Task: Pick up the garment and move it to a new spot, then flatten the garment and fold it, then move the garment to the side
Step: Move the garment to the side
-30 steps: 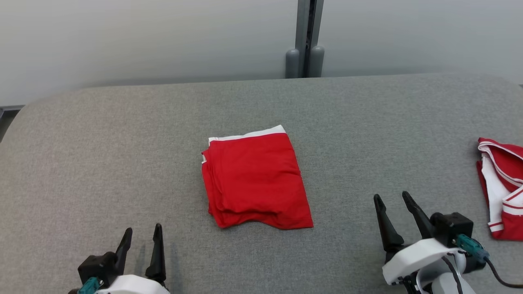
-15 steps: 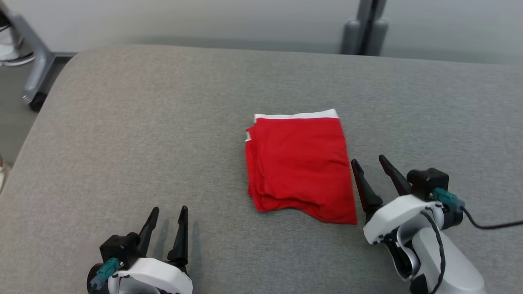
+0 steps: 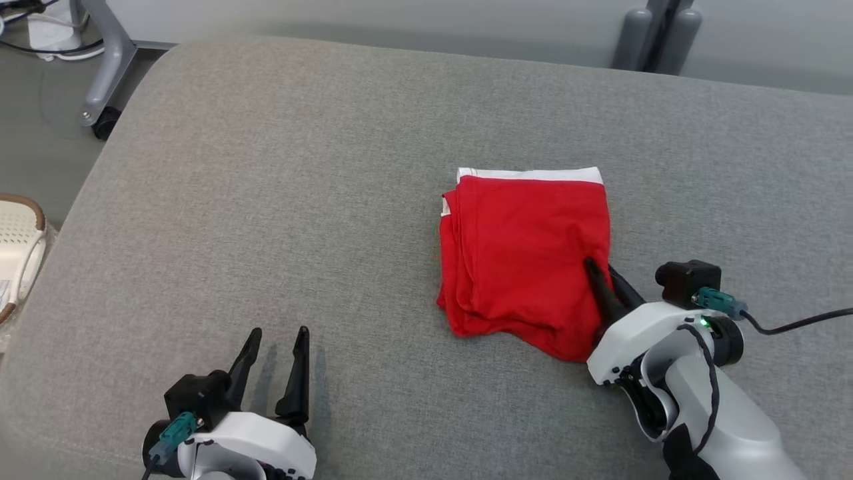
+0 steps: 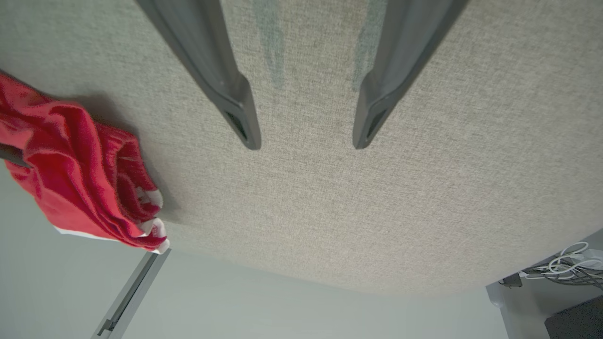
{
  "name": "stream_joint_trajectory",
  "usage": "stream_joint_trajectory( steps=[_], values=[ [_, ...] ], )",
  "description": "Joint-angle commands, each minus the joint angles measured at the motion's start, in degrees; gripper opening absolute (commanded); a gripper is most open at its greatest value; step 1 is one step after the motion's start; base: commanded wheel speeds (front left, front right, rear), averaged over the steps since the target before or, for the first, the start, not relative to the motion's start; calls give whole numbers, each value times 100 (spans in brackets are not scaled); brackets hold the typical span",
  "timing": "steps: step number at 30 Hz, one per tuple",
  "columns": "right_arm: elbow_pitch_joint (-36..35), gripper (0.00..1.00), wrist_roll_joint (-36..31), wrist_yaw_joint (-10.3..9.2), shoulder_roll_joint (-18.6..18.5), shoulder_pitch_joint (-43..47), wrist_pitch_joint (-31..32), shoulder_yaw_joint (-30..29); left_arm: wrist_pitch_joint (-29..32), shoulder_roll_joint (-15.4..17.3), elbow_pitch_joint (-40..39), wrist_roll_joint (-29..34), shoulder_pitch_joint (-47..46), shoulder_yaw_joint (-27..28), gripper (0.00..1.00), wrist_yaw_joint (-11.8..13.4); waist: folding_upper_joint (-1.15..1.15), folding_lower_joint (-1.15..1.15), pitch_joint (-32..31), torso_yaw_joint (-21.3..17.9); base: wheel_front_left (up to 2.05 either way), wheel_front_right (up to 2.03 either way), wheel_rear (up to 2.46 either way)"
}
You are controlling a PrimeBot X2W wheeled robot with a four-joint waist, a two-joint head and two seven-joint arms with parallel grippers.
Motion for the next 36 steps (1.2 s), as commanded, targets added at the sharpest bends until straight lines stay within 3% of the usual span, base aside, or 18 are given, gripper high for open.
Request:
stream_joint_trajectory(
  steps=[1,6,23,30,36],
  values=[
    [-41,0,-2,0,-54,-36,-22,-49,-8,25,-14,39,-133,31,100,7,0,0,-27,-113,0,0,0],
    [-371,0,-12,0,-47,216,-22,-170,-8,24,22,158,-95,77,100,-43,0,0,-176,-664,0,0,0],
    [-742,0,242,0,-45,603,-22,237,-8,26,118,398,-318,172,100,-169,0,0,-225,-3406,0,0,0],
    [-980,0,219,0,-40,652,-22,447,-8,27,163,520,-386,118,100,-212,0,0,-77,-4116,0,0,0],
    [-1109,0,17,0,-36,472,-22,598,-8,32,188,631,-523,67,100,-257,0,0,100,-4305,0,0,0]
  ],
)
